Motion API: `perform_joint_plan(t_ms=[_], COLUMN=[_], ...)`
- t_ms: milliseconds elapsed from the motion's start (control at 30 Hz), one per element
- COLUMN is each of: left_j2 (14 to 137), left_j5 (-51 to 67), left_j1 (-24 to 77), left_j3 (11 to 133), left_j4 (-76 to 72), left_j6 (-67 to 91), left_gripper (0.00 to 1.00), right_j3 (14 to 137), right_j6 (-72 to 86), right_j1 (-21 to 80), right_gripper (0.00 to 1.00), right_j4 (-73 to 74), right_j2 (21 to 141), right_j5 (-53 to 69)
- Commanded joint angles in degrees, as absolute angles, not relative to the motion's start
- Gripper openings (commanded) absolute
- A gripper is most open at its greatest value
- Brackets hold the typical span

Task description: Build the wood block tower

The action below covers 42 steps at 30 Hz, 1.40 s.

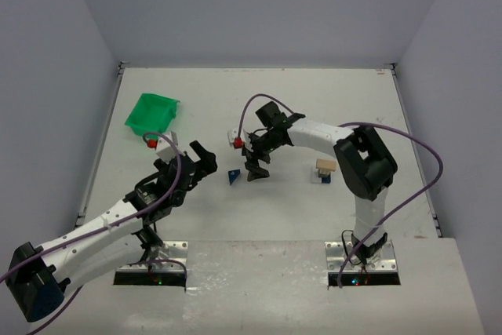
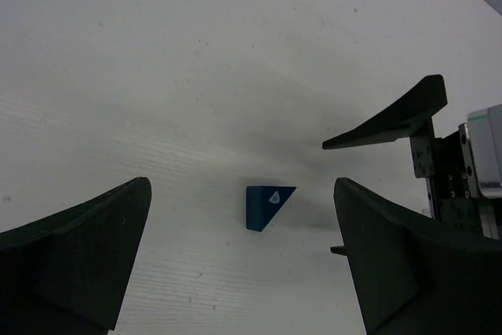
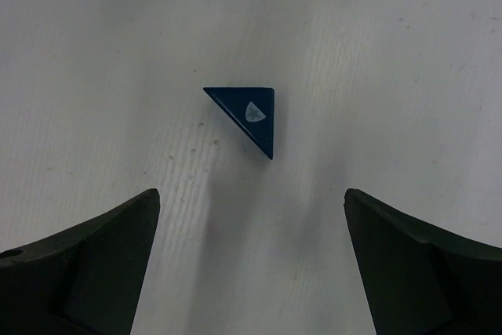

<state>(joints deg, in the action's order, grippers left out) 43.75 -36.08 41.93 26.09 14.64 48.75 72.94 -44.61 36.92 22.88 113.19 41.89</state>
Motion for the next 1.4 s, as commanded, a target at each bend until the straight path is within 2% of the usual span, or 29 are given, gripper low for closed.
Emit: perform_joint_plan(t_ms=[0,167,233,400,567,667,767,1000,1100,1267,1367], left_j2=[44.77,45.41,45.44,45.26,45.12,45.00,45.05,44.47,43.54,41.51,40.40], left_j5=[-36.85,-36.86,-36.91,-36.70,-35.54,-34.31,-32.34,-31.19,-30.79,-24.29,-21.92], left_j1=[42.10,42.10,42.10,42.10,42.10,42.10,42.10,42.10,42.10,42.10,42.10], left_j3=[27.42,27.48,27.42,27.32,27.39,27.28,27.70,28.25,27.56,25.95,24.80], left_j4=[12.89,12.46,12.39,12.36,12.13,11.60,10.58,13.27,12.96,3.74,-3.38], left_j6=[48.93,48.72,48.69,48.65,48.19,48.06,47.07,48.08,48.32,43.92,42.84], left_gripper=[1.00,1.00,1.00,1.00,1.00,1.00,1.00,1.00,1.00,1.00,1.00], right_j3=[76.46,77.46,76.74,74.40,72.52,70.53,64.65,59.86,56.44,51.10,48.09], right_j6=[-42.75,-41.39,-40.01,-38.44,-36.91,-35.93,-33.83,-26.52,-22.67,-17.58,-16.14], right_j1=[39.43,40.57,40.87,41.49,41.66,41.64,41.66,41.66,41.65,41.66,41.66], right_gripper=[0.95,0.84,0.76,0.48,0.11,0.00,0.00,0.00,0.00,0.00,0.00], right_j4=[18.03,16.95,15.22,12.48,10.87,7.93,0.14,-10.07,-18.70,-31.39,-35.30], right_j2=[116.24,119.42,120.14,120.36,119.25,117.18,112.87,107.38,104.43,98.26,94.16], right_j5=[39.93,37.22,36.57,36.98,36.27,36.16,36.00,35.51,30.65,20.59,19.49])
